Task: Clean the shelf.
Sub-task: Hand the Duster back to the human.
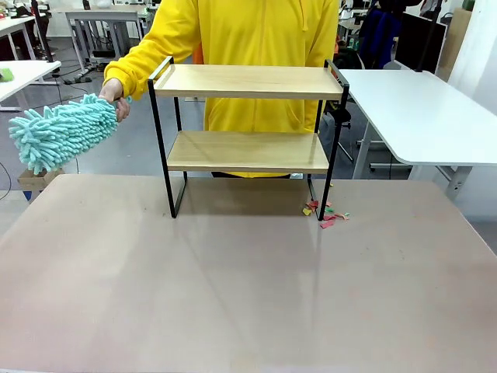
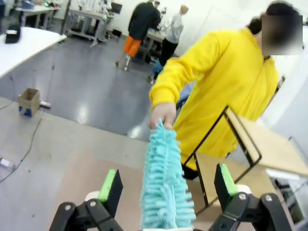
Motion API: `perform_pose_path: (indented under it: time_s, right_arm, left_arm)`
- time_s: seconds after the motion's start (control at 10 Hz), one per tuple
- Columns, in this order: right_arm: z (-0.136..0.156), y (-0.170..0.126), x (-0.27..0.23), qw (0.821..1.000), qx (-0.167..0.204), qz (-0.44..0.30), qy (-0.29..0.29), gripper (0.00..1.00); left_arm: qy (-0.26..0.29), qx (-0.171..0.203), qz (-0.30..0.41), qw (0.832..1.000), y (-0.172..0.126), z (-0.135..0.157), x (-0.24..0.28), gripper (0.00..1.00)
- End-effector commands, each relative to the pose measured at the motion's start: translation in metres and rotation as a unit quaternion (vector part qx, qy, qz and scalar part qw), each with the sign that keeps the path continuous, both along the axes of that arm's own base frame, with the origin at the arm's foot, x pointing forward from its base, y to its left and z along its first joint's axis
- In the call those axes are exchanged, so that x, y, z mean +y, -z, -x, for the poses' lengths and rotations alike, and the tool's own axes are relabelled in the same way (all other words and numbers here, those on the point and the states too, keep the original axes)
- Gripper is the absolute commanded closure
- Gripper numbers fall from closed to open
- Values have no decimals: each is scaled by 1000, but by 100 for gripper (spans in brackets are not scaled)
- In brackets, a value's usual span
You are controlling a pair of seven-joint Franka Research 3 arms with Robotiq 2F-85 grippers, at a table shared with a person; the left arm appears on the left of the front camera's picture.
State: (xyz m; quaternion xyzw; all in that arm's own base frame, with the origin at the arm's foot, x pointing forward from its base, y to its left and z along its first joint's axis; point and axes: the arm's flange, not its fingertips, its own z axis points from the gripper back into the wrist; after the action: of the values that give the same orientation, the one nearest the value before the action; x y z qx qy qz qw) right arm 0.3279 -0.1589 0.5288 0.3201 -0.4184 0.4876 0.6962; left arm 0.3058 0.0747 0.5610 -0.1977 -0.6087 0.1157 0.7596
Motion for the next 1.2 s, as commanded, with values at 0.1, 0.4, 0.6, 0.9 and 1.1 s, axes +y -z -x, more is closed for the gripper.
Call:
perform_pose_path:
  time_s: [0.1, 0.4, 0.6, 0.9, 1.1]
  right_arm:
    - [1, -2, 0, 1000, -10, -8, -2, 0]
    - [1, -2, 0, 1000, -10, -8, -2, 0]
    - [1, -2, 0, 1000, -10, -8, -2, 0]
    - [1, -2, 0, 1000, -10, -8, -2, 0]
    - [1, -2, 0, 1000, -10, -8, -2, 0]
  left_arm:
    - [-9, 4, 56, 998, -45, 9, 66, 0]
    - [-13, 3, 67, 998, -26, 1, 54, 0]
    - [-13, 3, 67, 998, -26, 1, 54, 0]
    - [-13, 3, 67, 998, -26, 1, 54, 0]
    - [-13, 3, 67, 998, -26, 1, 54, 0]
